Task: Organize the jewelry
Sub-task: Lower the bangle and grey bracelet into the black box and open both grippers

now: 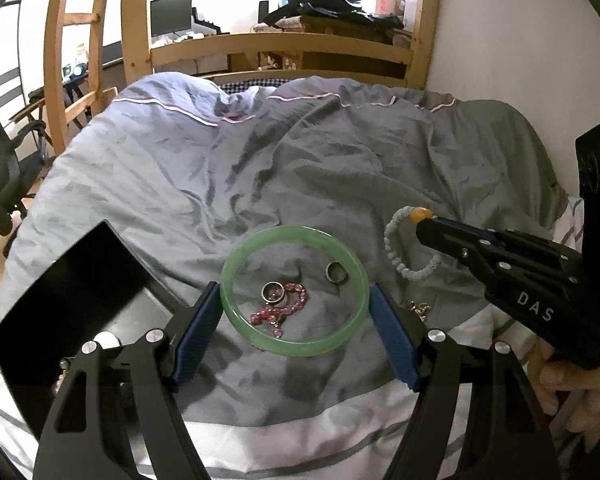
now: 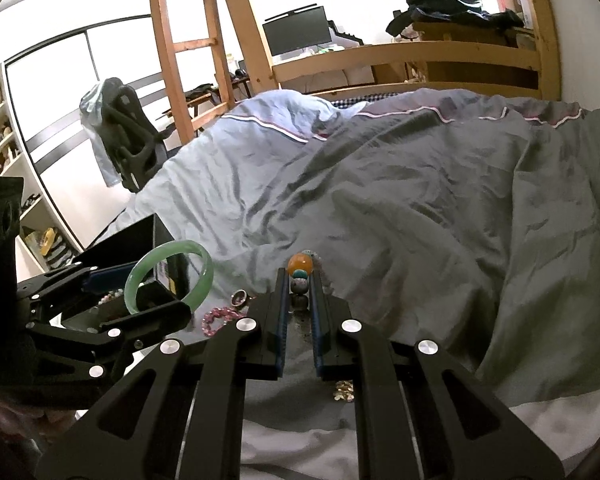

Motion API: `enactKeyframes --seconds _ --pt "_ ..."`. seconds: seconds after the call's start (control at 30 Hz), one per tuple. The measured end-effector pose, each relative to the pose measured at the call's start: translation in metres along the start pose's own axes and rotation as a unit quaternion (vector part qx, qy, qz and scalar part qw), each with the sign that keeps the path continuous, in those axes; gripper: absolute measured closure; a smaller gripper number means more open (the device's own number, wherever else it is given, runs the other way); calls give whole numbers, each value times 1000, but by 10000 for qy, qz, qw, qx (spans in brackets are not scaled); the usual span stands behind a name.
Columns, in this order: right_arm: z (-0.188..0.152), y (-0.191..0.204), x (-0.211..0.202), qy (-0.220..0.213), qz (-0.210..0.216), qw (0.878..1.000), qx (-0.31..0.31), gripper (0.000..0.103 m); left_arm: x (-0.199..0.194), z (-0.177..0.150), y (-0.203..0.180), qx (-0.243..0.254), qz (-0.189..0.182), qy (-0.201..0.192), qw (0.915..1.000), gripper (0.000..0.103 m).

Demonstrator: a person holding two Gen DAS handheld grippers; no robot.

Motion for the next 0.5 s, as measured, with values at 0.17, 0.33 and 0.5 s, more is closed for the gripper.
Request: enactKeyframes --seconds 0.17,0.33,0.5 --pt "5 10 -11 -137 10 9998 -115 92 -14 1 6 -79 64 -24 9999 30" --pt "7 21 -16 -174 32 9996 -213 92 -33 2 11 -95 78 -105 9999 30" --pt "10 34 -19 -205 55 9990 -386 92 -55 2 22 -122 138 -176 9997 30"
Point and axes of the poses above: each gripper's, at about its wrist camera, not at the fingertips, and x roughly the way its jaws point, y to its left, z to its top, the point moved 2 cm from there along x, roughly the way its jaws point, and after that the axes turned 2 degrees about y, right-handed, at the moved point
